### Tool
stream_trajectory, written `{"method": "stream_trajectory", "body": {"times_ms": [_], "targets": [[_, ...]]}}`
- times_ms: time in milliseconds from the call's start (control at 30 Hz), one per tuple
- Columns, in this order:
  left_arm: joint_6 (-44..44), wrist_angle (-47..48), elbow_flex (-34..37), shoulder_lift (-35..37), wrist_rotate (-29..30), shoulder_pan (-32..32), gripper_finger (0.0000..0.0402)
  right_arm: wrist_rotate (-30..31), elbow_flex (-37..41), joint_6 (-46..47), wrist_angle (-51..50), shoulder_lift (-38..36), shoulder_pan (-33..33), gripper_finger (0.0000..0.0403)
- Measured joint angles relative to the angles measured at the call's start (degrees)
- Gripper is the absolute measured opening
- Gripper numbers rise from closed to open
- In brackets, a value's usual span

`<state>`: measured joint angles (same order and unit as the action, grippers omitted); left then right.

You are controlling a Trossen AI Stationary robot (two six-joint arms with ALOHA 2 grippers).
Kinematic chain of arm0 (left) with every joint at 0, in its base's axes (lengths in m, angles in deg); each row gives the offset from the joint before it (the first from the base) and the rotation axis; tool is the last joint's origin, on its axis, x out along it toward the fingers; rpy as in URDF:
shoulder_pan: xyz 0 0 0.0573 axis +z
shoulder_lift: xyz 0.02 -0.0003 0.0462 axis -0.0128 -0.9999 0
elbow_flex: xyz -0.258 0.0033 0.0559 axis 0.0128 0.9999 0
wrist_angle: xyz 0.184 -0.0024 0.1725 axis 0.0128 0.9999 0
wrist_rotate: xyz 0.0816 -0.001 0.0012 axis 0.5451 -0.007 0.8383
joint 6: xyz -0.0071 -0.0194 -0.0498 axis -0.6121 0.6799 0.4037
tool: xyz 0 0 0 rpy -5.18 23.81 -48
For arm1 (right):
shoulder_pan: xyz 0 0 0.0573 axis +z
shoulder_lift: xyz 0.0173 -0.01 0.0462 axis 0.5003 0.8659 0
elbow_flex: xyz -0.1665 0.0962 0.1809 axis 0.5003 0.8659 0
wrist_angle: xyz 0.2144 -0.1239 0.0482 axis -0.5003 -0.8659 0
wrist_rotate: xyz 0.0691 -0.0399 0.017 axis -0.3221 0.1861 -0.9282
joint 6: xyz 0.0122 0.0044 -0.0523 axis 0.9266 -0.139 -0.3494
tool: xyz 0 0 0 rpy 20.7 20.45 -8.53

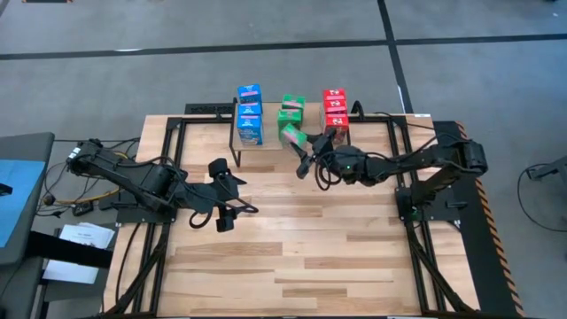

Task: Stack cereal on shelf
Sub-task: Put the green cereal box on the shelf aligned with the other green cereal boxes

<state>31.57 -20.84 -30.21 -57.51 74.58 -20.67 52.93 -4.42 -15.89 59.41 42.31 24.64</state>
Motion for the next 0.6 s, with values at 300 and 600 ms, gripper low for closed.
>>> {"method": "stream_trajectory", "body": {"times_ms": [300, 600], "targets": [[0.0, 0.0, 0.0, 0.0, 0.0, 0.0, 0.0303, 0.0, 0.0, 0.1, 0.2, 0.0, -0.8, 0.0208], [0.0, 0.0, 0.0, 0.0, 0.0, 0.0, 0.0303, 0.0, 0.0, 0.1, -0.2, 0.0, -0.6, 0.0208]]}}
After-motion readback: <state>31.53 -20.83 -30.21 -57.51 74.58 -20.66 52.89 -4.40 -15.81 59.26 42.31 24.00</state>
